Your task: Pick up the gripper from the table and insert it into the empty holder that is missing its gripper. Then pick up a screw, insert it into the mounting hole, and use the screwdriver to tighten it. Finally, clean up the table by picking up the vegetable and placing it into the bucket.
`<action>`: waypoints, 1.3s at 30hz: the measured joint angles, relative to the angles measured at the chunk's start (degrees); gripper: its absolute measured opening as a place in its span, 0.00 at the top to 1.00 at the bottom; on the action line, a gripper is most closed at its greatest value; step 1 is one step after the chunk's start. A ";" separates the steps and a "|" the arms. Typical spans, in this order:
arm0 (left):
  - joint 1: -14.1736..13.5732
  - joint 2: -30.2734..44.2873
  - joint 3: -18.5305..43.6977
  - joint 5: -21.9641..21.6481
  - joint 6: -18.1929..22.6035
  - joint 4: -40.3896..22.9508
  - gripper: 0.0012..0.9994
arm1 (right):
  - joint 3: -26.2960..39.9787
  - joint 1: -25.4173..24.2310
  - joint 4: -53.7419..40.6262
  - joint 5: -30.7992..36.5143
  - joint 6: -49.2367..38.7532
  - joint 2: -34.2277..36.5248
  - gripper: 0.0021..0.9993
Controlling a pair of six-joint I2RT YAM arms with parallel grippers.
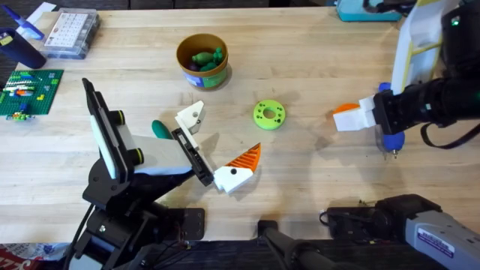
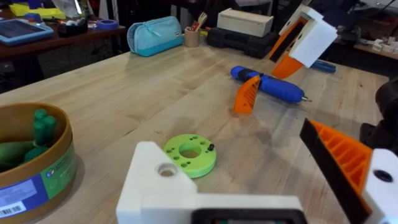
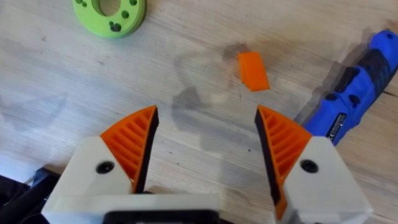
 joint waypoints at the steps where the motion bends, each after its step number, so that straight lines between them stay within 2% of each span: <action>1: 0.00 0.29 0.59 -0.11 0.00 -0.42 0.01 | 0.00 0.02 -0.17 0.02 -0.08 0.29 0.09; 15: -0.07 0.31 0.61 -1.03 0.00 -0.66 0.01 | 2.27 -0.02 2.79 -0.09 -0.05 -0.95 0.09; 20: -0.07 0.31 0.61 -1.33 0.00 -0.66 0.01 | 2.33 -0.57 2.78 2.67 -1.28 0.39 0.09; 32: -0.07 0.31 0.61 -1.41 0.00 -0.67 0.01 | 2.43 -8.77 3.96 4.77 -6.66 17.25 0.09; 37: -0.07 0.31 0.61 -1.40 0.00 -0.67 0.01 | 2.43 -9.73 5.51 3.62 -8.95 22.31 0.09; 39: -0.07 0.31 0.61 -1.40 0.00 -0.66 0.01 | 2.43 -9.73 5.80 2.96 -9.82 24.04 0.13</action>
